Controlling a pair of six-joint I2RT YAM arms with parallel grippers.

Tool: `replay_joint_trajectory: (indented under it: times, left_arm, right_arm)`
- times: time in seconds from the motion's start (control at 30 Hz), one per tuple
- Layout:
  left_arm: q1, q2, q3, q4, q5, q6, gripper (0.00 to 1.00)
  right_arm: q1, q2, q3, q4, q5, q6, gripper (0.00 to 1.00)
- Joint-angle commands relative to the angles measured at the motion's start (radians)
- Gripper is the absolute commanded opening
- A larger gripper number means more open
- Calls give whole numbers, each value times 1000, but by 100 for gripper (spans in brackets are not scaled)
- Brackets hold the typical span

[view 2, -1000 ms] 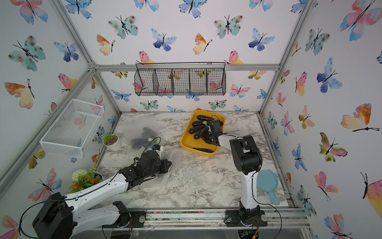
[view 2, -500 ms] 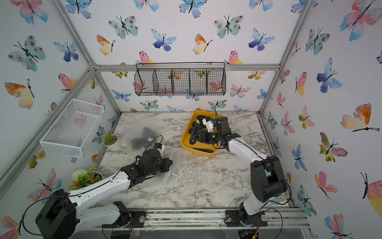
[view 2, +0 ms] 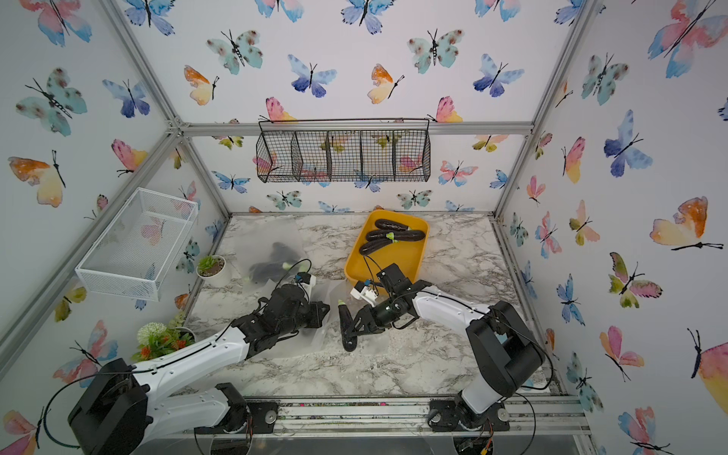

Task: Place the eggplant in a zip-top bag and seal the zipper
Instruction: Place the eggplant in the zipper food storage bag.

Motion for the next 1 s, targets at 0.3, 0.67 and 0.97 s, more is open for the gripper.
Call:
replay_joint_trajectory:
  times: [0.3, 0.67, 0.97]
  left_arm:
    - [-50, -124, -53, 29, 98, 109, 0]
    - [-60, -163, -65, 34, 176, 74, 0]
    - [35, -167, -114, 124, 148, -83, 0]
  right_arm:
    - [-10, 184, 98, 209, -142, 259, 36]
    - [-20, 202, 42, 533, 54, 707, 38]
    - [5, 191, 208, 288, 186, 568, 64]
